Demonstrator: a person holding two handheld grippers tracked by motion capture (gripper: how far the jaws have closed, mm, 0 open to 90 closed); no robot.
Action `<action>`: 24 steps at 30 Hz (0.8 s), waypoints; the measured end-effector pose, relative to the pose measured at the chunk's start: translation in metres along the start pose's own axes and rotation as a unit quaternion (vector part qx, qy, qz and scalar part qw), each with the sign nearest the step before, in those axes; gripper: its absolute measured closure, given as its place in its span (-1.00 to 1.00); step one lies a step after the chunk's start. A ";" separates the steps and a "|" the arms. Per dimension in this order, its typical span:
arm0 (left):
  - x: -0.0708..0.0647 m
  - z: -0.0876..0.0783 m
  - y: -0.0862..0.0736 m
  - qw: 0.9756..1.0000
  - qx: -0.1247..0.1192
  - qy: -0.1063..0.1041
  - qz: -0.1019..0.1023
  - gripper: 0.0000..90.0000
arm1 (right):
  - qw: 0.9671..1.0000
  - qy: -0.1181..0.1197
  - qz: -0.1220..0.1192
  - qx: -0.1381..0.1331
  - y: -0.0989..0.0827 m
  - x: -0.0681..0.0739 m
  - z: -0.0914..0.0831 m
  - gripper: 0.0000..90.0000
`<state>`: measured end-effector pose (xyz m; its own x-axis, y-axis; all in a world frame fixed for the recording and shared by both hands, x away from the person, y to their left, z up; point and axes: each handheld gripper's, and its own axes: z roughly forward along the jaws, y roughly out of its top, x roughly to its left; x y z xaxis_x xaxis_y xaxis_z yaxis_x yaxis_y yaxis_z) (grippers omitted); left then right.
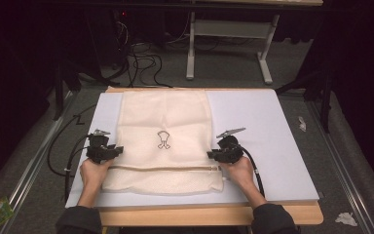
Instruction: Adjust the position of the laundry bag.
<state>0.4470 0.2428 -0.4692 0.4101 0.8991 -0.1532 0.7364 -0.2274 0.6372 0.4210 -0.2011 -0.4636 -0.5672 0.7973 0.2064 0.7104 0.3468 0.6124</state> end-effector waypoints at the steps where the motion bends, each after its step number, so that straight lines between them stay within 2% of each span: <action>1: 0.001 -0.001 0.001 1.000 0.001 -0.003 0.004 0.77 | 1.000 0.008 0.003 0.000 0.000 -0.001 -0.001 0.90; 4: 0.001 -0.001 0.002 1.000 0.002 -0.006 0.003 0.87 | 1.000 0.008 -0.008 -0.002 0.001 -0.001 -0.002 0.94; 6: -0.002 -0.004 0.004 1.000 -0.009 -0.003 0.013 0.90 | 1.000 0.008 -0.014 -0.007 0.001 0.000 -0.004 0.95; 12: -0.009 -0.005 0.007 0.999 -0.025 -0.014 0.022 0.92 | 1.000 0.006 -0.011 -0.022 0.000 -0.005 -0.012 0.96; 15: -0.013 -0.004 0.009 0.999 -0.028 -0.019 0.020 0.92 | 1.000 0.004 -0.009 -0.027 -0.001 -0.008 -0.016 0.96; 18: -0.024 -0.001 0.015 0.999 -0.035 -0.024 0.028 0.92 | 0.999 -0.004 -0.009 -0.037 -0.005 -0.013 -0.025 0.96; 22: -0.031 0.001 0.018 0.998 -0.040 -0.033 0.032 0.92 | 0.999 -0.009 0.001 -0.039 -0.010 -0.020 -0.032 0.96; 24: -0.039 0.004 0.023 0.998 -0.042 -0.037 0.044 0.92 | 0.999 -0.015 0.005 -0.044 -0.014 -0.027 -0.039 0.96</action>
<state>0.4498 0.2006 -0.4511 0.5114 0.8467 -0.1468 0.6501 -0.2694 0.7105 0.4101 -0.2466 -0.4475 -0.5459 0.8157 0.1914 0.6760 0.2939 0.6758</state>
